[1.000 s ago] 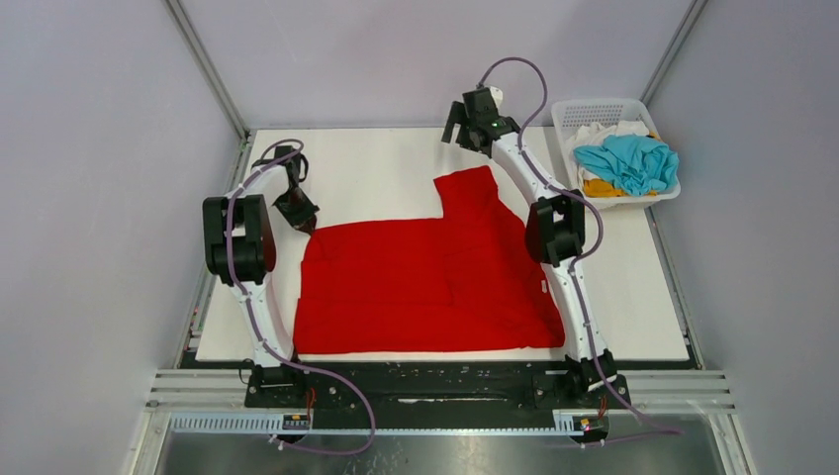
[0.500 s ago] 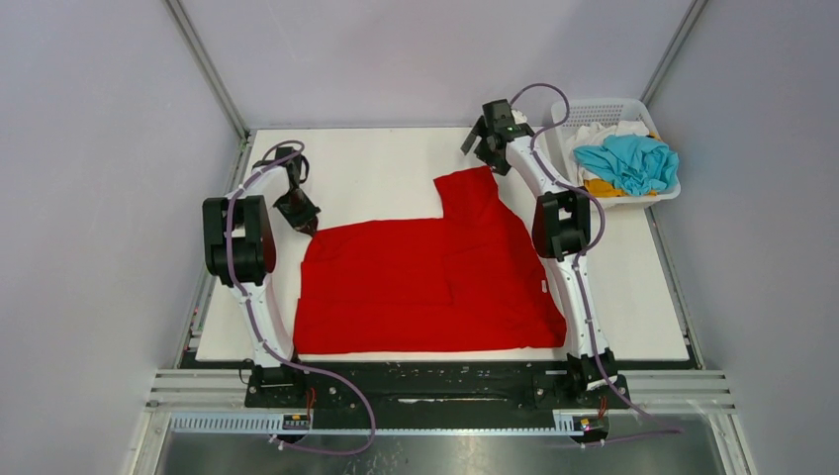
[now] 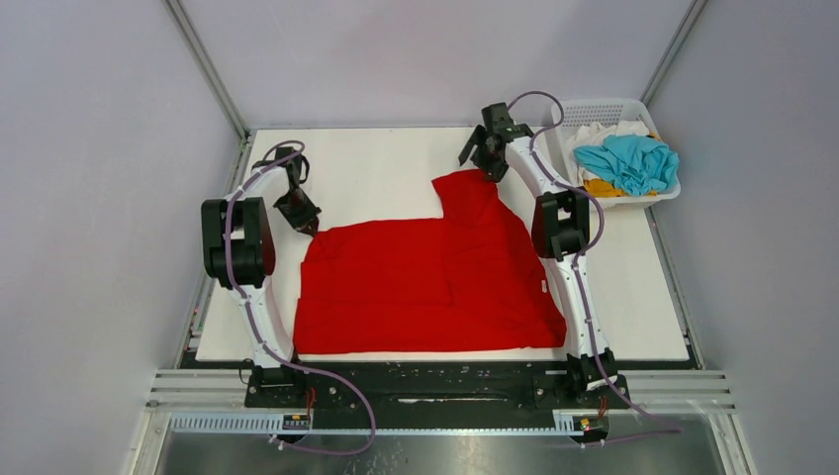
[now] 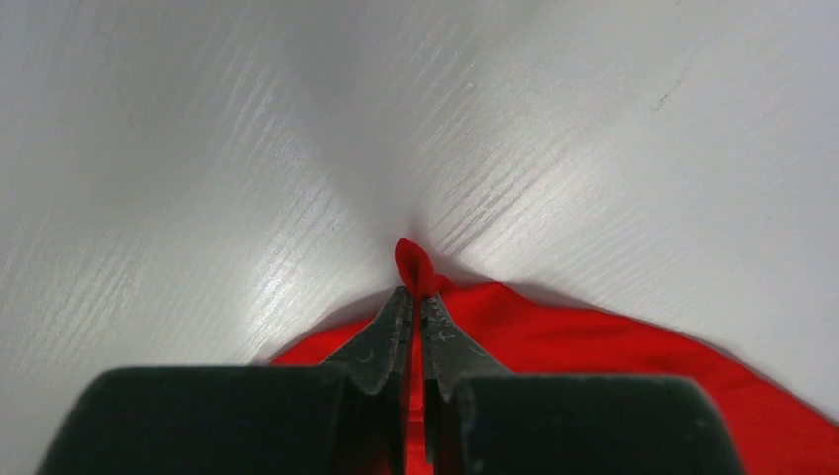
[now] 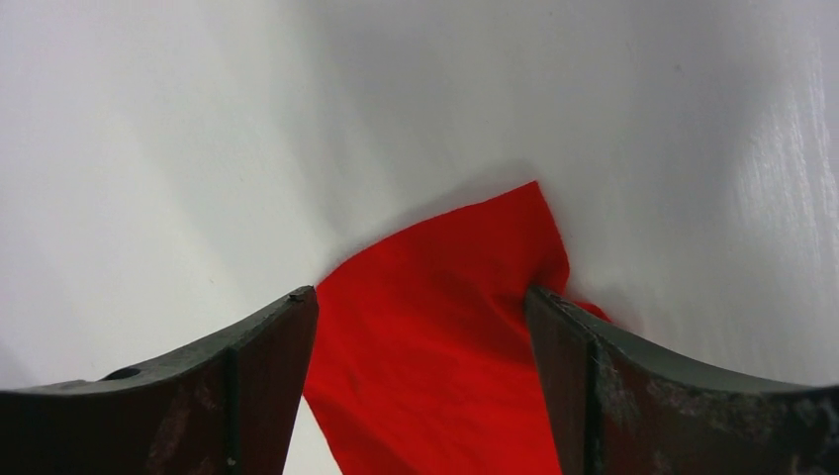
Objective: Fold and stack the t-shirts
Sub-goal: Grab the side of the flattened tshirt furthest away from the robot with both arms
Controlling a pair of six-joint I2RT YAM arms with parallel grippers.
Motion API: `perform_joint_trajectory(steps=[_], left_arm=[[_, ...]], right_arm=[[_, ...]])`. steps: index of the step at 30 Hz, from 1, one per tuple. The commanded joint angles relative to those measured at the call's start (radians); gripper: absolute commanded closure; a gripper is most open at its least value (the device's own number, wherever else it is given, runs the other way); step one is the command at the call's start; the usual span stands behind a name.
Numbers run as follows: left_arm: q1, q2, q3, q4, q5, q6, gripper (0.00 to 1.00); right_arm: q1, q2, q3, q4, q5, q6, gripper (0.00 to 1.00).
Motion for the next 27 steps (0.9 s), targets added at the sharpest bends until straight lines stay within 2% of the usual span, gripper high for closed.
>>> perform_joint_trajectory(steps=[1,7,11,14,20,27], left_arm=[[-0.002,-0.061,-0.004,0.000,0.024,0.003,1.00],[-0.003,-0.080,-0.020,0.002,0.020,0.005,1.00],[-0.002,-0.091,-0.039,0.017,0.024,0.003,1.00],[-0.002,-0.092,-0.047,0.022,0.043,0.001,1.00],[-0.003,-0.091,-0.048,0.028,0.059,0.002,1.00],[-0.004,-0.102,-0.003,0.026,0.074,0.017,1.00]], right_arm=[[0.015,-0.024,-0.004,-0.170,-0.009,-0.061,0.18],[0.035,-0.001,0.054,-0.366,0.075,-0.135,0.30],[0.046,0.005,0.059,-0.443,0.131,-0.178,0.44],[0.048,0.011,0.065,-0.485,0.157,-0.211,0.50],[0.048,0.014,0.074,-0.449,0.158,-0.244,0.76],[0.048,-0.072,0.018,-0.173,0.078,-0.419,0.93]])
